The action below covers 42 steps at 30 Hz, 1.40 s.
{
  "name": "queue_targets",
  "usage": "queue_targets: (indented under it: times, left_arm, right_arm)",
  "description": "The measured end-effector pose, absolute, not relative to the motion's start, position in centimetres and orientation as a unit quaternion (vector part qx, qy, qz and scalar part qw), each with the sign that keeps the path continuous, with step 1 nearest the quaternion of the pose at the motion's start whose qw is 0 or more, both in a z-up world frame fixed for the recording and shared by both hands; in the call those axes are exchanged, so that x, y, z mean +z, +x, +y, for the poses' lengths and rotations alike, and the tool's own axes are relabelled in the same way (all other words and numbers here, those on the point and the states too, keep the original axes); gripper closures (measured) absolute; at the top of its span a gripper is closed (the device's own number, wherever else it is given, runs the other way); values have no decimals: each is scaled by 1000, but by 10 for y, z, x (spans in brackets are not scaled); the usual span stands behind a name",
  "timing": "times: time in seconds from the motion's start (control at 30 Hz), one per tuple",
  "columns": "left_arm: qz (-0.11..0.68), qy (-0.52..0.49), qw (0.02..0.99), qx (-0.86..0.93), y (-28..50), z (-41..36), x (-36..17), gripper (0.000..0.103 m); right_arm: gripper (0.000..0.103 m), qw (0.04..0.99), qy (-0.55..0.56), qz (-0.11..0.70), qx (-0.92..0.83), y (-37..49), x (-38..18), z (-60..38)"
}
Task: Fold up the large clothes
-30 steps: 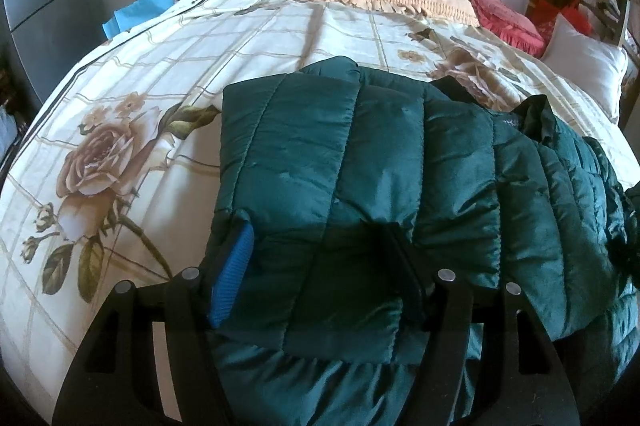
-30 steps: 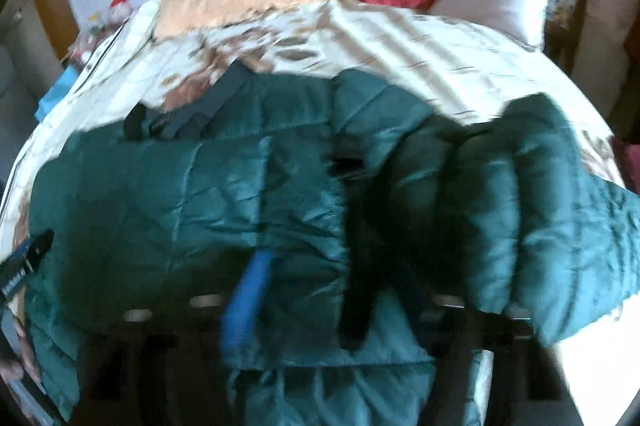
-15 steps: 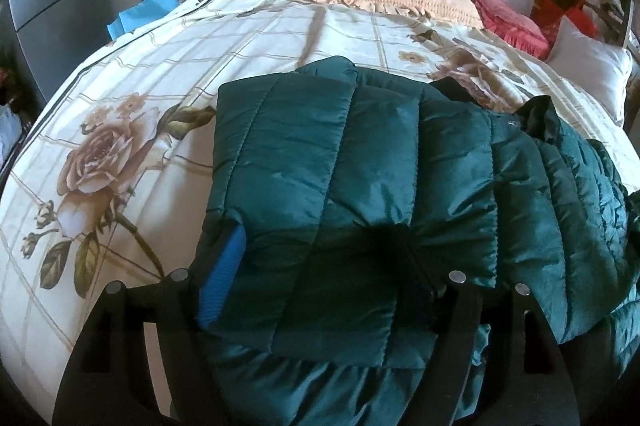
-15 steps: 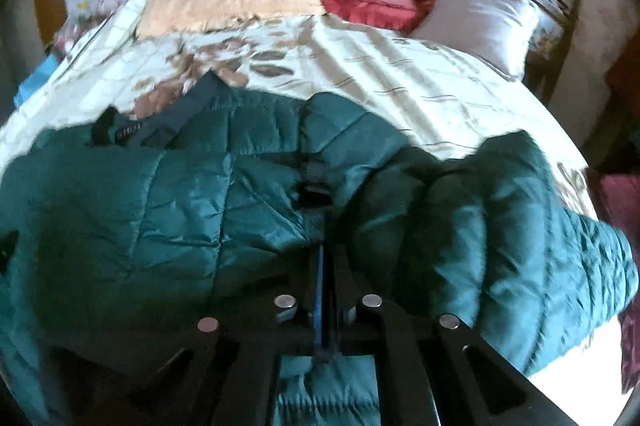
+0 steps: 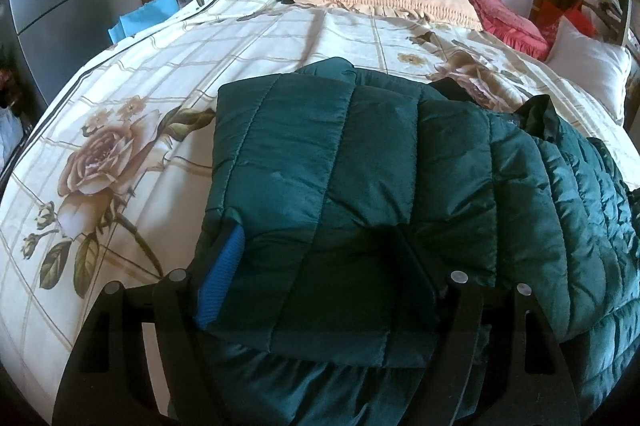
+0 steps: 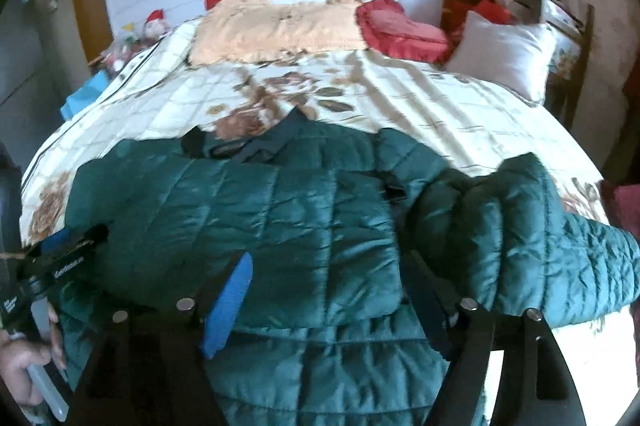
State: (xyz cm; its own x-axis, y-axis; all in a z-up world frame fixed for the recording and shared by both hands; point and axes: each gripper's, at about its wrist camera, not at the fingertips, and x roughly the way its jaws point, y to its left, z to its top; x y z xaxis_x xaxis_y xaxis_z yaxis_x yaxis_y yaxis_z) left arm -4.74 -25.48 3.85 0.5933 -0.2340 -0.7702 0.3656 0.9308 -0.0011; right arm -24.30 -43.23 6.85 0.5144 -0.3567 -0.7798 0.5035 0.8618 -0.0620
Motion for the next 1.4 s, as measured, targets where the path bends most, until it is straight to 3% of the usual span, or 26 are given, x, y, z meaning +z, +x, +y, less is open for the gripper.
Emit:
queue_targets:
  times: [0.07,0.23,0.33,0.43,0.5,0.57,1.03,1.4]
  left_arm:
    - [417,78,889,-170,-47,-255,38,25]
    - [415,80,890,-172,-47,-253,40,24]
    - [415,86,887,-180,-53,-249,46,24]
    - [416,79,885,-193,-65,-246,55,24]
    - [415,73,883,-208,-74,-245,61,24]
    - [410,72,882,-222,-85,-247,69,24]
    - [399,62,868,-290,-159,-274,97,24]
    - [402,66,863,-301,-187,-292,97,24]
  right_arm:
    - [52,856,70,445,-255,-235,56,-436]
    - [53,826,91,477,-286,-238,19,-464]
    - [53,832,100,468,-282,-249,30,-463]
    - [47,841,109,451,-279,-265,47,-460]
    - [35,845,108,440,-284,-274,56,-456]
    - [30,850,109,429,-286,-280,64,-451]
    - [27,856,77,417,-295,-321,89,-433]
    - [25,850,81,397,-337,-365,100,-471]
